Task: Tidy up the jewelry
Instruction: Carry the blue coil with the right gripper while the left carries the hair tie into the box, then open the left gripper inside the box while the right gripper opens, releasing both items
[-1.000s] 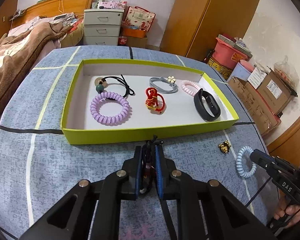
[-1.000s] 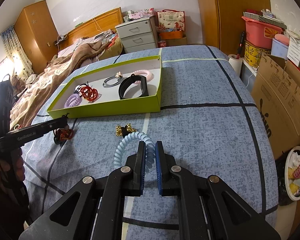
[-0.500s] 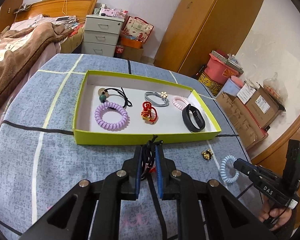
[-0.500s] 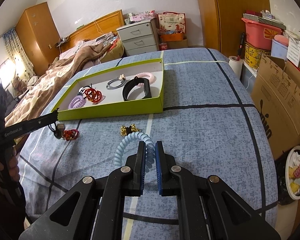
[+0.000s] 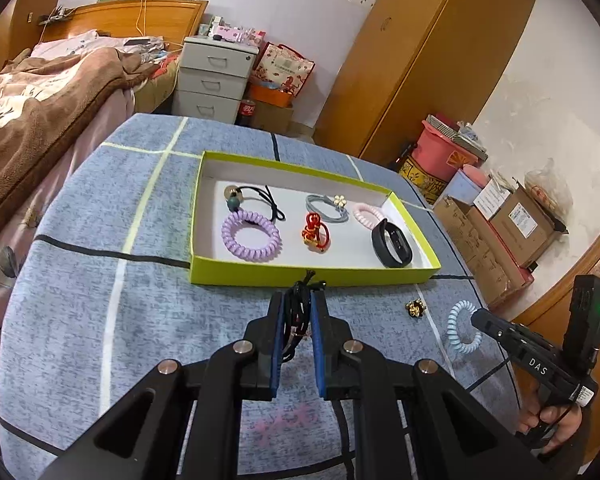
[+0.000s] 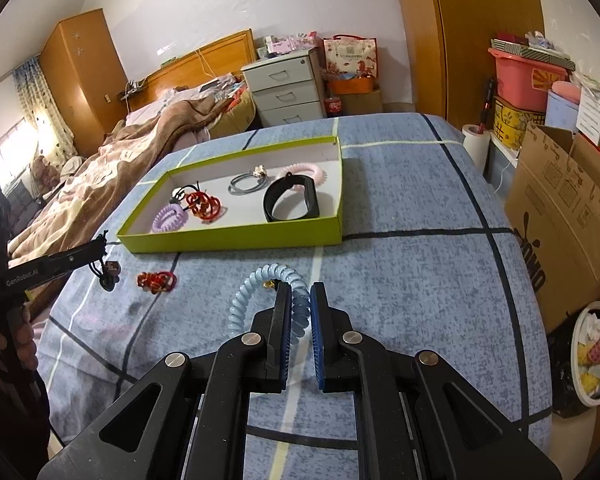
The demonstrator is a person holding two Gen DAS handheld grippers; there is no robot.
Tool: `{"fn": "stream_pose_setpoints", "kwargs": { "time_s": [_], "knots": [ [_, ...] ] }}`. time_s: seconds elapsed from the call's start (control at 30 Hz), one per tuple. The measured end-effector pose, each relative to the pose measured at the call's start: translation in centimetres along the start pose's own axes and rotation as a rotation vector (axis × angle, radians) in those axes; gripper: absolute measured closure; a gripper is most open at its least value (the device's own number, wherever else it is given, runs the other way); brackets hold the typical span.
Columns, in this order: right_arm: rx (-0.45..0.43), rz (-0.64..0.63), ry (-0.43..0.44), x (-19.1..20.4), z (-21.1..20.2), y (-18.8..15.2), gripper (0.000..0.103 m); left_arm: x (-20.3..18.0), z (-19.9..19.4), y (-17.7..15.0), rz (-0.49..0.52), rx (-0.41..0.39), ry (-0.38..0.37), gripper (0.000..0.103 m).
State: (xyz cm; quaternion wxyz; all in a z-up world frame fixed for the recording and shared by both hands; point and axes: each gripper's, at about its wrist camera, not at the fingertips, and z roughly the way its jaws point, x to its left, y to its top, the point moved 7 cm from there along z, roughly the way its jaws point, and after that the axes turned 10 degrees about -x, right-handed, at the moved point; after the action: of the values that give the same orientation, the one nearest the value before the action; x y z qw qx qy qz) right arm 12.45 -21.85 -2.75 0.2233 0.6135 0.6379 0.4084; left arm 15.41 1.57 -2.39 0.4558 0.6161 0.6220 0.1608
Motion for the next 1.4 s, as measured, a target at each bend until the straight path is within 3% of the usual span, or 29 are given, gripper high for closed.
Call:
{"fn": "stream_pose_setpoints", "kwargs": {
  "time_s": [0.63, 1.4],
  "knots": [
    [-0.023, -0.037, 0.016, 2.3, 4.2, 5.2, 0.093, 0.9, 1.9, 5.7, 0.036, -0.058, 0.034, 0.090],
    [0.123, -0.103, 0.027, 3.7, 12.2, 4.6, 0.093, -0.2, 10.8, 8.0, 0.070, 0.049, -0.012, 0.090]
  ]
}}
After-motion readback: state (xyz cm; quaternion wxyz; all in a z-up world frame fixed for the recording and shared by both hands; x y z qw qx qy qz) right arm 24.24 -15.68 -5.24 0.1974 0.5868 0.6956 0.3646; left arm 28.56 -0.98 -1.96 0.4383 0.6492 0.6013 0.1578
